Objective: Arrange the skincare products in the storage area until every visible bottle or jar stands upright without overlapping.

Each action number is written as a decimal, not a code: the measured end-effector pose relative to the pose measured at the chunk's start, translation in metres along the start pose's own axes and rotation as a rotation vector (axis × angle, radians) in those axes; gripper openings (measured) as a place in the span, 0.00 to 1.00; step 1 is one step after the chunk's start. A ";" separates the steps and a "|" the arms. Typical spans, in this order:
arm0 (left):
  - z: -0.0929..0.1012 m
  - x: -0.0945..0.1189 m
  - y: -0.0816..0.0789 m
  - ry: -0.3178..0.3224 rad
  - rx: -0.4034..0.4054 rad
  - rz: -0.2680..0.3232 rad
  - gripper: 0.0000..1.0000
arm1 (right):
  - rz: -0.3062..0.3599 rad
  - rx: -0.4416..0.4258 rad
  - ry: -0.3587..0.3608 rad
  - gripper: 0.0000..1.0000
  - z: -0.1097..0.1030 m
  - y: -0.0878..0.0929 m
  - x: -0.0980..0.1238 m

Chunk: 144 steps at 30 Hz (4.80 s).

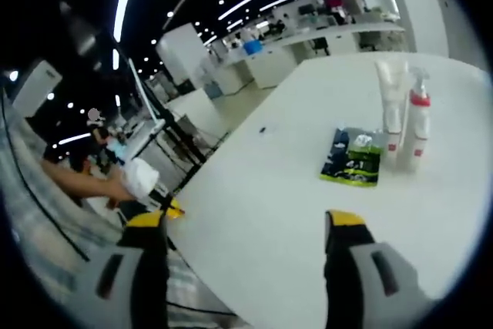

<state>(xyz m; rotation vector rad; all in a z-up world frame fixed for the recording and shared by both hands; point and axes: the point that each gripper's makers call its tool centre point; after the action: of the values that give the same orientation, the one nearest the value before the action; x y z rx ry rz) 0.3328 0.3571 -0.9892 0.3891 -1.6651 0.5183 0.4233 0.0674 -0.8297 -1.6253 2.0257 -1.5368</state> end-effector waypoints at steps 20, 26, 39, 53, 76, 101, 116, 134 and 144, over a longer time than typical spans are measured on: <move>0.010 0.046 -0.123 0.036 0.093 0.338 0.00 | 0.038 -0.005 -0.113 0.78 -0.015 -0.023 -0.027; -0.012 0.129 -0.205 0.076 0.167 0.622 0.00 | 0.247 -0.183 -0.226 0.49 -0.030 -0.092 0.002; 0.001 0.219 -0.257 0.137 0.098 0.768 0.01 | 0.247 -0.087 -0.277 0.39 -0.064 -0.107 0.016; 0.022 0.225 -0.278 0.275 0.161 0.820 0.02 | 0.235 -0.002 -0.342 0.21 -0.082 -0.107 0.018; 0.021 0.220 -0.282 0.276 0.156 0.801 0.02 | 0.229 0.204 -0.328 0.17 -0.086 -0.111 0.029; 0.063 0.196 -0.261 0.356 -0.007 0.679 0.02 | 0.013 0.337 -0.405 0.05 -0.101 -0.069 0.021; 0.076 0.189 -0.249 0.402 -0.110 0.602 0.02 | -0.260 0.527 -0.413 0.02 -0.097 -0.030 0.018; 0.082 0.197 -0.256 0.466 -0.064 0.660 0.13 | -0.195 0.297 -0.459 0.00 -0.097 -0.037 0.026; 0.053 0.190 -0.266 0.467 0.214 0.722 0.39 | -0.101 0.210 -0.404 0.00 -0.080 -0.053 0.035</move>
<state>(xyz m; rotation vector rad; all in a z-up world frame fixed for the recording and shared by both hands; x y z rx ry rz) 0.3995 0.1120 -0.7764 -0.1977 -1.2584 1.2270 0.3929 0.0943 -0.7360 -1.7988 1.5442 -1.2679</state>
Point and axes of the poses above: the point that each gripper's makers call its tool centre point, and the gripper's own axes: x roughly backward along the fingers, z roughly to its right, y roughly out of its underside, and after that the axes turned 5 degrees about -y, right-handed
